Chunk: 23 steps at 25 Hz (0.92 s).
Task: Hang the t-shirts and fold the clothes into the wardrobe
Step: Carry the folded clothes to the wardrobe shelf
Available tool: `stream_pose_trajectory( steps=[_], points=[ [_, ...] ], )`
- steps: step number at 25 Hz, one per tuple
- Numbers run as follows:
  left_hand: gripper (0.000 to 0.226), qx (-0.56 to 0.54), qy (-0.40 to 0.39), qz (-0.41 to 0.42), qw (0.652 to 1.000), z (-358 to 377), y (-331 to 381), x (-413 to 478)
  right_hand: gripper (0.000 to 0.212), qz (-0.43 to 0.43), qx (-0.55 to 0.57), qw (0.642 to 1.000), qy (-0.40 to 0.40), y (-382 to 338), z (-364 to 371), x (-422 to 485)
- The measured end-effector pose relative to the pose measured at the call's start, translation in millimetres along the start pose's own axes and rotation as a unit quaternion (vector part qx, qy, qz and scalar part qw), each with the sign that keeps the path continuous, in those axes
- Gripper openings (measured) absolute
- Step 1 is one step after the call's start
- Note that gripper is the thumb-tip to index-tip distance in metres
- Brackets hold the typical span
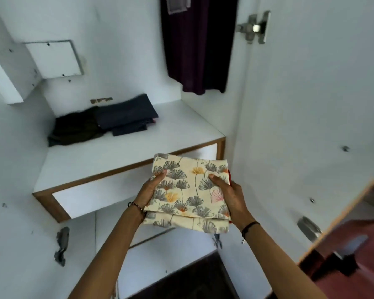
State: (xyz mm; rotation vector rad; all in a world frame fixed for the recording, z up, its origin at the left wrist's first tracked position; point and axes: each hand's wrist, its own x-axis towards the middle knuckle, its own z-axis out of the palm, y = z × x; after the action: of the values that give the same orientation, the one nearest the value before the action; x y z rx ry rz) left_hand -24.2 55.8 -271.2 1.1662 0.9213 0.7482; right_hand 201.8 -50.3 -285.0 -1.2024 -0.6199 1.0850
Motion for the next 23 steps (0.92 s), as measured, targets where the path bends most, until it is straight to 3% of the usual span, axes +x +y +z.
stream_pose_trajectory(
  steps=[3,5,9,13,18,23],
  points=[
    [0.073,0.013,0.05,0.055,0.997,-18.2,29.2,44.3,0.02,-0.018,-0.018,0.999,-0.038,-17.7,27.2,65.4],
    [0.088,0.021,0.081,0.076,0.994,-31.2,49.1,73.6,0.021,-0.024,-0.026,0.997,-0.073,-27.6,45.8,106.4],
    [0.061,-0.016,0.121,0.063,0.991,-56.0,71.4,122.1,0.04,-0.025,-0.033,0.993,-0.106,-35.3,72.4,177.0],
    [0.02,-0.004,0.172,0.055,0.984,-67.3,90.6,169.7,0.038,-0.037,-0.128,0.986,-0.101,-46.5,87.9,235.6],
    [0.022,0.026,0.143,-0.007,0.989,-80.4,107.0,232.9,0.03,-0.039,-0.211,0.974,-0.077,-61.8,89.3,284.8],
    [0.029,0.074,0.085,-0.018,0.993,-83.6,141.4,297.7,0.052,-0.017,-0.16,0.987,-0.027,-65.5,101.2,332.3]
  ],
)
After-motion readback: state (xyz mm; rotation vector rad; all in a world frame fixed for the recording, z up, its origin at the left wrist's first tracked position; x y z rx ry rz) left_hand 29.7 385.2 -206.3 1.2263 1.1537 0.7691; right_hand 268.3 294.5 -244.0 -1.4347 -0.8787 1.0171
